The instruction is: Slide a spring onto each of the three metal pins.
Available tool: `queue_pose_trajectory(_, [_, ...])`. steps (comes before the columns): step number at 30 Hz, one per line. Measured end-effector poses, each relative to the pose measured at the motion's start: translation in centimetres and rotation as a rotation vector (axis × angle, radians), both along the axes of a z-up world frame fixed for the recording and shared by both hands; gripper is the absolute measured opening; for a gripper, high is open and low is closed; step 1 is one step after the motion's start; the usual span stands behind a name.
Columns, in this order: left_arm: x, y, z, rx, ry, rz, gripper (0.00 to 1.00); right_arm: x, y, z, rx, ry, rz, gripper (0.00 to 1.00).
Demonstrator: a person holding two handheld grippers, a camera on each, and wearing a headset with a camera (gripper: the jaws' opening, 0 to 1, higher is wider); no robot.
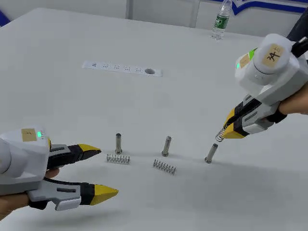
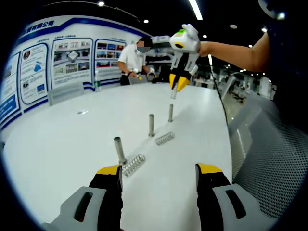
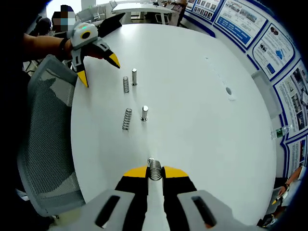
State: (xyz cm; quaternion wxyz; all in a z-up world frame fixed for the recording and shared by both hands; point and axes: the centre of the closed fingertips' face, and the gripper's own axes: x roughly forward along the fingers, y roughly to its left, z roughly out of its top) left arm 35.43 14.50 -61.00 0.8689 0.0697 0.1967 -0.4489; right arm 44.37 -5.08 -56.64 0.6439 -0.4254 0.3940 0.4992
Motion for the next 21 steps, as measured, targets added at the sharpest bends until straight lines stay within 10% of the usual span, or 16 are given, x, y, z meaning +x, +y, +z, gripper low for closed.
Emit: queue_pose_trajectory(21, [0.0, 0.3, 0.0, 0.003, 0.002, 0.009, 0.63, 0.3, -0.2, -2.1, -0.055, 0.061, 0.008, 0.12])
